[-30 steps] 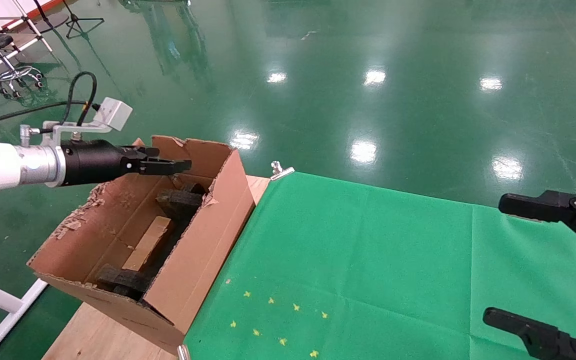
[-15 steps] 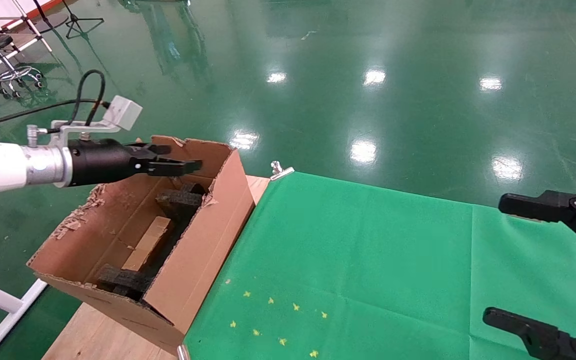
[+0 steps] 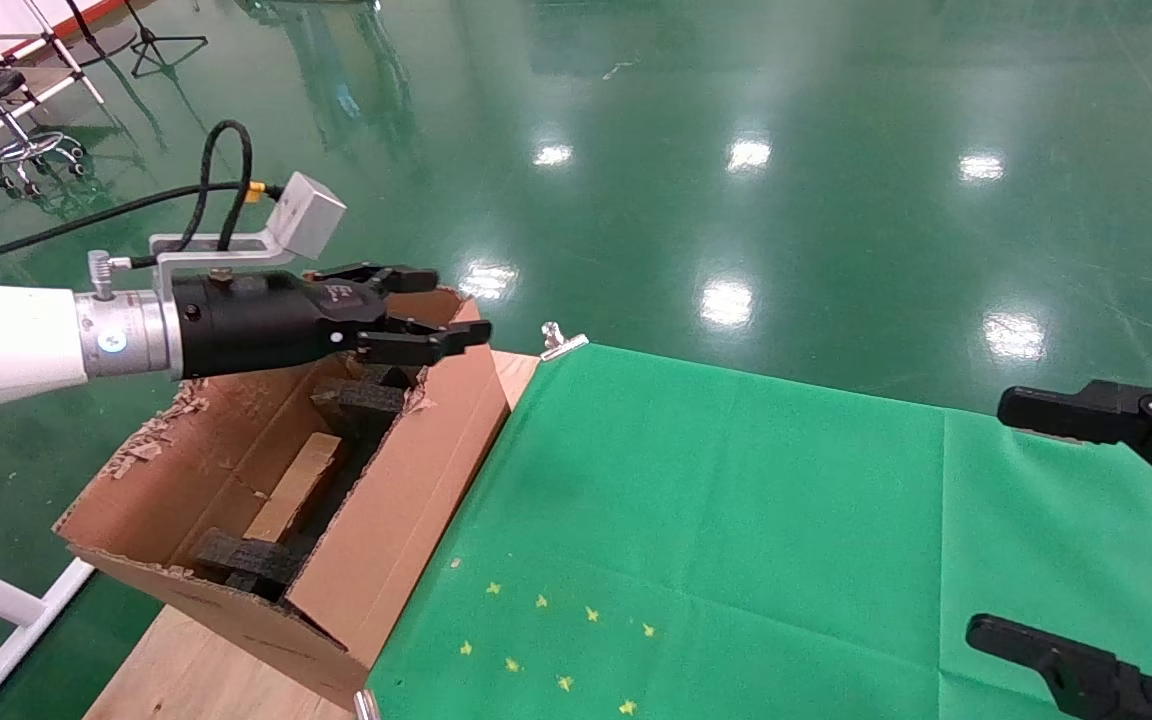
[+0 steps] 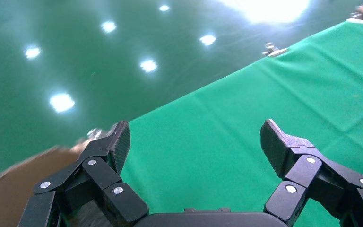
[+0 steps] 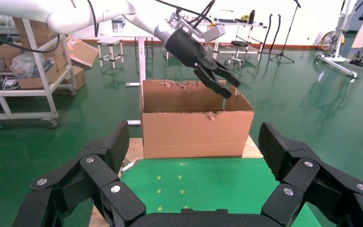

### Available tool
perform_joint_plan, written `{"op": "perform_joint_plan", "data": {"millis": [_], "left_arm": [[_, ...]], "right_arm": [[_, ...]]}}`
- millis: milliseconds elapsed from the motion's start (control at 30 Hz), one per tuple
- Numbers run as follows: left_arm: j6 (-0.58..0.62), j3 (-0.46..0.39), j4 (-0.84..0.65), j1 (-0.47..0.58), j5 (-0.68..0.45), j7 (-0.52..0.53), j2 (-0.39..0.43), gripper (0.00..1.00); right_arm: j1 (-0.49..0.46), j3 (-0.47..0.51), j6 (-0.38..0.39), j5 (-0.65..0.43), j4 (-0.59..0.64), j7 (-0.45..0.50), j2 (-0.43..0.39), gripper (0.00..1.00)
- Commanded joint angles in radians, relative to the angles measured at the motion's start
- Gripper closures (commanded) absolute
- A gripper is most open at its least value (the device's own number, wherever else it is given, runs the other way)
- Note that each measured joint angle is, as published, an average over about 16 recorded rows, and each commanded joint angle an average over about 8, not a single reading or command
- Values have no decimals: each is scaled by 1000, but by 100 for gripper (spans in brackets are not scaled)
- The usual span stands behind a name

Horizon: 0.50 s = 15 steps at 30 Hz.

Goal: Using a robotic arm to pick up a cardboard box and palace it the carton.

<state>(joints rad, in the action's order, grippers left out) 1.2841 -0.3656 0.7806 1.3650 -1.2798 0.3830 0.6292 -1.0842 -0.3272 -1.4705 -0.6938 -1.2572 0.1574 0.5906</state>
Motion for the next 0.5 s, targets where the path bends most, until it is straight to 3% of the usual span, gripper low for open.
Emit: {"op": "perform_joint_plan", "data": {"millis": [33, 500], "left_arm": [[12, 5, 28, -16, 30, -11, -1, 0], [91, 37, 217, -125, 236, -84, -8, 0]], "right_arm": [[0, 0, 0, 0, 0, 0, 0, 0], [0, 0, 0, 0, 0, 0, 0, 0]]}}
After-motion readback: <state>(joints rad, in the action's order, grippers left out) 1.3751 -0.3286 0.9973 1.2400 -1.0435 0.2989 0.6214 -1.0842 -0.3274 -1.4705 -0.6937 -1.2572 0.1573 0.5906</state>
